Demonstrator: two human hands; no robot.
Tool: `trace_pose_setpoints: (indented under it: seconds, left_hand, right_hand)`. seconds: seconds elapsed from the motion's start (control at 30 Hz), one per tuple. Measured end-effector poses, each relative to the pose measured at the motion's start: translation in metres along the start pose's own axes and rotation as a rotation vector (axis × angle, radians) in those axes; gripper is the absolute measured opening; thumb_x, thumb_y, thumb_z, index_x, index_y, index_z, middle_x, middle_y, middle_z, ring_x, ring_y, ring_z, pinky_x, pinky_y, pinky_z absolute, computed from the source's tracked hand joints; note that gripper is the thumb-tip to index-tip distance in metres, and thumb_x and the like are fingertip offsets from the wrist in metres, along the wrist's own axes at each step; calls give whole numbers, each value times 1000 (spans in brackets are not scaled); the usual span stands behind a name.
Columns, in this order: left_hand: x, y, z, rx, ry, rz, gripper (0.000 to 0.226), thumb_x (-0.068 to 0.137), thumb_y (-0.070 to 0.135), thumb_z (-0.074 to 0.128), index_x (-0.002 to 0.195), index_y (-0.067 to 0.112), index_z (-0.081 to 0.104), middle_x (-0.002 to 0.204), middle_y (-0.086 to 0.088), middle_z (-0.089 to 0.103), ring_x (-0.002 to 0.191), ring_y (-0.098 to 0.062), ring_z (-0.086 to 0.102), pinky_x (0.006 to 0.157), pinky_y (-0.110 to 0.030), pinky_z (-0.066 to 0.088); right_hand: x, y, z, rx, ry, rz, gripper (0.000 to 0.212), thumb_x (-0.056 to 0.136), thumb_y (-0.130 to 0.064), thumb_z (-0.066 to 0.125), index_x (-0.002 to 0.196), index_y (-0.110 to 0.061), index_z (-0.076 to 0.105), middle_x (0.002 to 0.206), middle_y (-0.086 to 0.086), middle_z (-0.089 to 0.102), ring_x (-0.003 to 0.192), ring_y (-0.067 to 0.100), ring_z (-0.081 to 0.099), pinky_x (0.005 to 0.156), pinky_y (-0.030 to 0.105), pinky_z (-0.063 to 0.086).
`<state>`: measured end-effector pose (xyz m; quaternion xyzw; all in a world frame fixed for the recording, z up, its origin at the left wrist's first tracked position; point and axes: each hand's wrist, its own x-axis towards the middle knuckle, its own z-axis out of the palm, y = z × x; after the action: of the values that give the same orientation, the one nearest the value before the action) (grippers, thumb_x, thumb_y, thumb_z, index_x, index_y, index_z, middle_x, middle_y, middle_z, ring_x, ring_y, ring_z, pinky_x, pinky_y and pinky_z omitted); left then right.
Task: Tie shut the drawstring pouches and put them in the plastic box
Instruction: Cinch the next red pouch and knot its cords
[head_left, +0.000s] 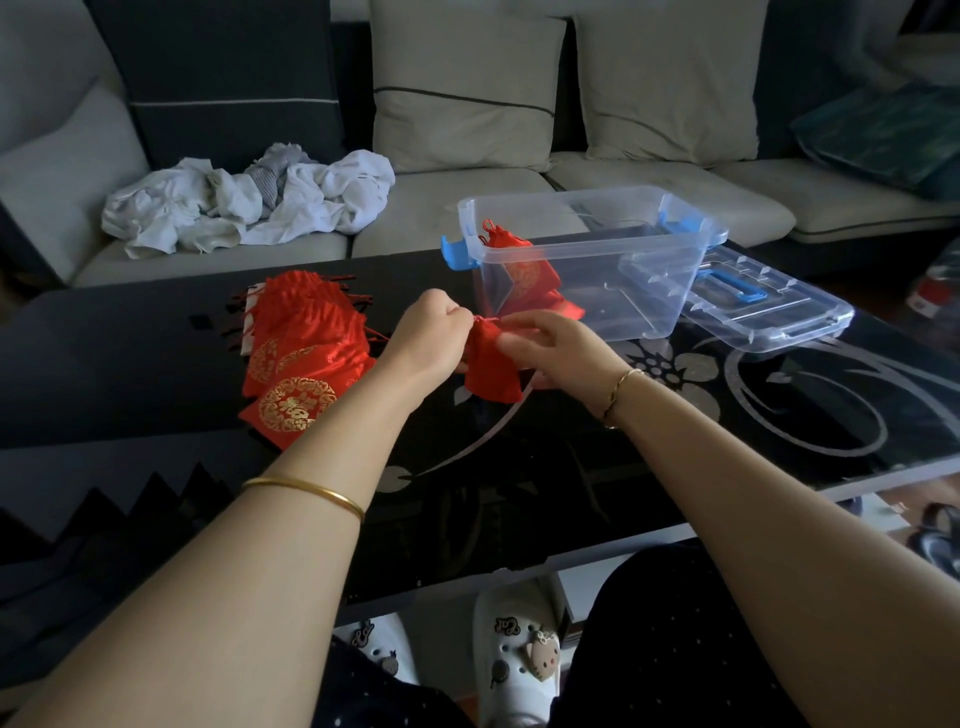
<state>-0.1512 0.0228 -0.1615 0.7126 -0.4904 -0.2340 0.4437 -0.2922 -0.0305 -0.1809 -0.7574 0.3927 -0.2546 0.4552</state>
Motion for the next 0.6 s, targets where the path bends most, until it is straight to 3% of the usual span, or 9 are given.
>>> trace_pose_setpoints:
  seconds: [0.1, 0.27, 0.43, 0.5, 0.6]
  left_hand:
    - [4, 2, 3, -174, -1, -70, 17, 92, 11, 38, 77, 12, 46, 83, -12, 58, 78, -24, 59, 67, -39, 54]
    - [9, 10, 6, -381, 56, -118, 14, 95, 15, 43, 83, 18, 48, 81, -4, 59, 70, -14, 59, 58, -28, 47]
    - [19, 9, 0, -474, 208, -156, 16, 93, 8, 42, 81, 15, 50, 83, -4, 54, 69, -13, 56, 58, -25, 49]
    - [22, 7, -1, -463, 243, -182, 23, 92, 3, 39, 75, 15, 49, 81, -4, 51, 67, -12, 53, 55, -22, 48]
    - [24, 3, 1, -414, 260, -197, 23, 91, 2, 38, 75, 13, 49, 81, -3, 49, 68, -12, 50, 57, -21, 48]
  right_hand:
    - [2, -1, 4, -123, 116, -55, 46, 79, -24, 72, 119, -11, 52, 106, -3, 54, 99, 13, 56, 87, 29, 50]
    - [2, -14, -6, -305, 358, -200, 14, 83, -17, 66, 95, -11, 67, 97, 3, 66, 86, 13, 55, 78, 24, 45]
    - [19, -43, -32, -175, 452, -195, 17, 83, -15, 65, 99, -10, 70, 89, -1, 62, 84, 14, 58, 82, 30, 49]
    - [43, -58, -45, -131, 505, -182, 11, 80, -14, 66, 90, -15, 71, 86, 1, 64, 79, 18, 60, 82, 38, 52]
    - [82, -76, -61, -135, 558, -96, 17, 79, -17, 64, 95, -17, 72, 97, 8, 69, 86, 25, 64, 79, 42, 55]
